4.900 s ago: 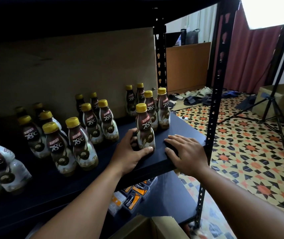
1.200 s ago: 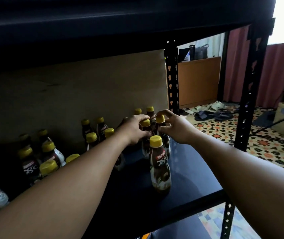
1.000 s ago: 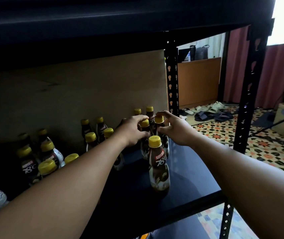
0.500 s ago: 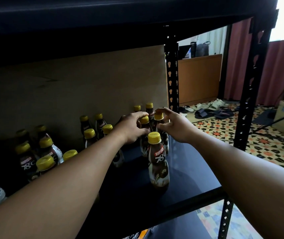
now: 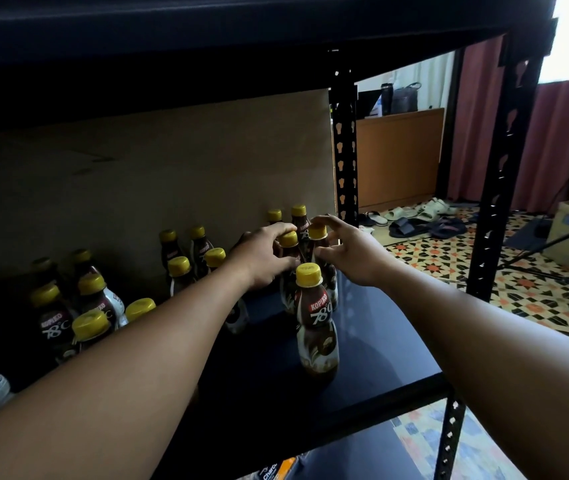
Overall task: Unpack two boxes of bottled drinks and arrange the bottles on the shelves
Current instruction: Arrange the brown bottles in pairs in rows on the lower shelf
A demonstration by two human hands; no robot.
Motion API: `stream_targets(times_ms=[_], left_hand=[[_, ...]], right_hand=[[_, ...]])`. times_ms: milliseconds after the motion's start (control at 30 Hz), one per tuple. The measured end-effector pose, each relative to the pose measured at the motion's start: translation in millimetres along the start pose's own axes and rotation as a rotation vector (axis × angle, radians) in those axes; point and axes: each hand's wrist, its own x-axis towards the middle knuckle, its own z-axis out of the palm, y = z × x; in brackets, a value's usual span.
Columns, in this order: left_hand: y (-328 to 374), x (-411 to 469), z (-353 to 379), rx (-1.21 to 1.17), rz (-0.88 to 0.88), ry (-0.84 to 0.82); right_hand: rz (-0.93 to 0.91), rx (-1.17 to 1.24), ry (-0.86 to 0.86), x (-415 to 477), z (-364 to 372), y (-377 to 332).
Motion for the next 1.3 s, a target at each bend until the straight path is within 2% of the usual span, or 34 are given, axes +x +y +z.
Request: stream_targets(times_ms=[367, 500, 700, 867, 1000, 1067, 1167, 1300], left_hand=[[-0.8, -3.6, 1.5, 0.047, -0.003, 0.019], [6.5, -10.7, -7.3, -0.042, -0.048, -0.01], [23.6, -33.4, -42.7, 0.07, -0.012, 0.038], [40.7, -67.4, -89.6, 0.156, -0.008, -0.03], [43.6, -102.7, -134.6, 0.215, -0.038, -0.295], [41.5, -119.4, -157.7, 0.227, -0.059, -0.393], [39.9, -145.9, -188.2, 0.219, -0.106, -0.42], [27.9, -178.1, -212.5, 0.212, -0.13, -0.395]], right_hand=[[0.056, -0.009, -0.005, -3.2, -0.3, -3.4], [0.066, 0.006, -0.004, -7.0, -7.5, -11.1], [0.087, -0.097, 0.012, -18.9, -31.9, -48.4], [0.086, -0.133, 0.015, -30.4, -58.2, -100.3], [0.066, -0.14, -0.115, -40.8, -74.0, -151.2], [0.039, -0.237, -0.22, -43.9, -73.6, -173.6], [0.01, -0.419, -0.361, -50.0, -61.7, -206.9], [0.0, -0.438, -0.502, -65.9, -30.7, -243.6]])
